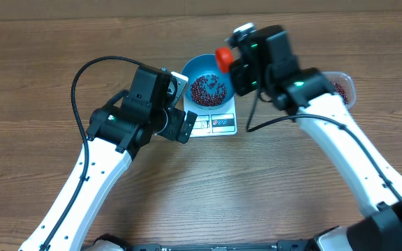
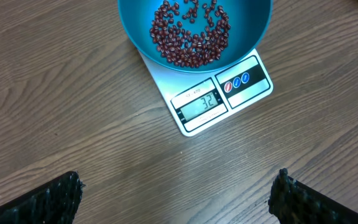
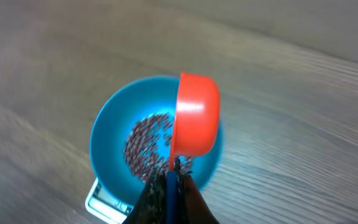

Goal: Scoop item into bowl and weigh 150g on scale
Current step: 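Move the empty red cup back over the bean tub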

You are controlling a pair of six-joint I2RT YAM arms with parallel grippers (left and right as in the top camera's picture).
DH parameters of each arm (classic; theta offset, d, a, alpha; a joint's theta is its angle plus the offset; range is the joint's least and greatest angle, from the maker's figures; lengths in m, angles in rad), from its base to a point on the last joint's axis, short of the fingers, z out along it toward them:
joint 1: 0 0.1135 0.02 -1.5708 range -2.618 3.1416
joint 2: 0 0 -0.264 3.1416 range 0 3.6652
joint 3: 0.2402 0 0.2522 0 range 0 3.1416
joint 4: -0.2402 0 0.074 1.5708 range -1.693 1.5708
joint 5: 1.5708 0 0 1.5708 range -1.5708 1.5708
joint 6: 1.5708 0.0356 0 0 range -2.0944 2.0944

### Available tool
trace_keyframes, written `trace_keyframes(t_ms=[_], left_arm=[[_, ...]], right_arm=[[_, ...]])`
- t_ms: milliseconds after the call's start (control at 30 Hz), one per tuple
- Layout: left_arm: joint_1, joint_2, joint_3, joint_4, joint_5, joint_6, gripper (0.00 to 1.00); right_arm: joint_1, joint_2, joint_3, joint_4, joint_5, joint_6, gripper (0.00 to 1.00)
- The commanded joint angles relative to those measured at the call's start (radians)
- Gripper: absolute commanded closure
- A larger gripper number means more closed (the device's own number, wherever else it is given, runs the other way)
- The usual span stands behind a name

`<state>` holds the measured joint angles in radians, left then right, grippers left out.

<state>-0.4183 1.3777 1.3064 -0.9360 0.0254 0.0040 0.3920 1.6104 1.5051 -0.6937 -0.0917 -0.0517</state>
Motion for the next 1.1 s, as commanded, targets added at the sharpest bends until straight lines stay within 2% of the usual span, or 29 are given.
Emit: trace_keyframes(t_ms=[0, 200, 333, 533, 733, 933, 1067], left_arm=[[-0.003, 0.008, 0.013, 0.001, -0.003, 0.019, 0.01], [-0.003, 0.008, 0.014, 0.001, -0.003, 0.019, 0.00], [-0.003, 0.008, 0.013, 0.001, -0.003, 0.019, 0.01], [-0.003, 0.008, 0.013, 0.002, -0.003, 0.019, 0.01], [-0.003, 0.008, 0.014, 0.002, -0.003, 0.019, 0.01], [-0.003, 0.008, 0.014, 0.002, -0.003, 0.019, 0.01], [-0.003, 0.008, 0.014, 0.002, -0.003, 0.019, 0.01]], right_arm=[[-0.100, -0.105, 0.029, -0.007, -0.060, 0.082, 0.96], [-0.286, -0.166, 0.029, -0.129, 0.013, 0.082, 0.96], [-0.370, -0.163, 0.028, -0.257, 0.267, 0.082, 0.96], [-0.399, -0.122, 0.026, -0.319, 0.484, 0.060, 0.96], [-0.399, -0.039, 0.020, -0.337, 0.496, -0.014, 0.97], [-0.398, 0.021, 0.020, -0.326, 0.495, -0.158, 0.97], [-0.398, 0.052, 0.019, -0.326, 0.489, -0.190, 0.96]])
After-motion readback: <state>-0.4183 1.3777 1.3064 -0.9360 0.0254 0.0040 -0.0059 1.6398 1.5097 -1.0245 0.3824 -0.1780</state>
